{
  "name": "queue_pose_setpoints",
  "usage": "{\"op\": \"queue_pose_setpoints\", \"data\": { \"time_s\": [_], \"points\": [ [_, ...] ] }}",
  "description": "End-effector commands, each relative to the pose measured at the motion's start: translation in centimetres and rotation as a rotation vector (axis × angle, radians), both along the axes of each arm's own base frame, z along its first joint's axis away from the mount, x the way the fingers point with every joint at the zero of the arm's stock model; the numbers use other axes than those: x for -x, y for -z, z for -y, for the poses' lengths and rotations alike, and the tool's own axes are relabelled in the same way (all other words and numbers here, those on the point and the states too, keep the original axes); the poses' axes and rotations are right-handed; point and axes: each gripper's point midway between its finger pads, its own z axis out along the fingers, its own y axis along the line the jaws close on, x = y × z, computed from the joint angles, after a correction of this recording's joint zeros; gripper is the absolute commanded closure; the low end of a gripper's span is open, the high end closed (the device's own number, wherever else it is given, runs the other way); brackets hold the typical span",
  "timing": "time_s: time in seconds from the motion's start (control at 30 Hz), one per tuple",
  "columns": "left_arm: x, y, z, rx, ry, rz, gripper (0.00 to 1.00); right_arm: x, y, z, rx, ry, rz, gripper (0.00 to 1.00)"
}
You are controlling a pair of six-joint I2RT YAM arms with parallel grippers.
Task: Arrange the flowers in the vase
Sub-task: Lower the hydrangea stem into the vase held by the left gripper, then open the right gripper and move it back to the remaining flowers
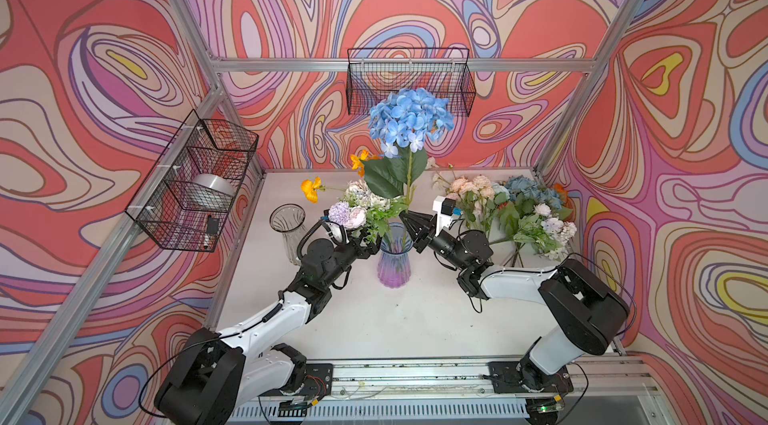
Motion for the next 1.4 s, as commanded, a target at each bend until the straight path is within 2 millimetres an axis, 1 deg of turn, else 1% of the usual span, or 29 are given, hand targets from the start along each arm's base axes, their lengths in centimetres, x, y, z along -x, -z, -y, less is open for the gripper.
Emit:
{"op": "queue_pose_setpoints", "data": {
  "time_s": [0.0, 0.1, 0.17, 0.33, 0.43, 0.5, 0.53, 0.67, 0.77, 0.9, 1.07, 1.2, 1.27, 1.37],
  "points": [
    [-0.3, -0.8, 0.3, 0.001, 0.001, 0.03, 0.13, 0.8, 0.4, 0.0, 0.061, -0.015, -0.006, 0.79],
    [-0.2, -0.6, 0.3, 0.0, 0.005, 0.025, 0.13, 1.0, 0.2, 0.1, 0.076, -0.013, -0.017, 0.7],
    [-0.2, -0.4, 0.4, -0.001, 0.007, 0.023, 0.13, 1.1, -0.1, 0.3, 0.084, -0.008, -0.02, 0.67],
    [-0.1, -0.6, 0.4, 0.016, 0.011, 0.026, 0.14, 0.8, -0.7, 0.7, 0.096, 0.019, -0.032, 0.66],
    [0.2, -0.8, 0.5, 0.019, 0.018, 0.029, 0.14, 0.4, -0.6, 0.6, 0.112, 0.032, -0.05, 0.67],
    [0.4, -0.7, 0.6, 0.018, 0.02, 0.028, 0.14, 0.5, -0.5, 0.5, 0.122, 0.021, -0.06, 0.67],
    [0.5, -0.7, 0.5, 0.017, 0.017, 0.028, 0.14, 0.6, -0.5, 0.4, 0.124, 0.014, -0.065, 0.66],
    [0.8, -0.4, 0.4, 0.015, 0.008, 0.023, 0.14, 1.5, -0.6, 0.3, 0.159, -0.027, -0.105, 0.54],
    [0.9, -0.4, 0.4, 0.015, 0.01, 0.023, 0.14, 2.3, -0.4, 0.5, 0.211, -0.051, -0.152, 0.52],
    [0.9, -0.6, 0.4, 0.016, 0.011, 0.029, 0.14, 3.2, 0.9, 1.3, 0.31, -0.047, -0.261, 0.52],
    [1.0, -0.7, 0.5, 0.02, 0.011, 0.033, 0.14, 3.6, 4.0, 3.6, 0.449, 0.035, -0.416, 0.51],
    [1.0, -0.8, 0.4, 0.023, 0.007, 0.038, 0.14, 3.9, 6.4, 5.6, 0.547, 0.116, -0.501, 0.51],
    [1.1, -0.9, 0.4, 0.022, 0.006, 0.04, 0.14, 4.0, 7.1, 6.1, 0.585, 0.131, -0.525, 0.51],
    [1.1, -0.9, 0.3, 0.022, 0.001, 0.042, 0.14, 4.2, 7.4, 6.5, 0.61, 0.14, -0.535, 0.51]
  ]
}}
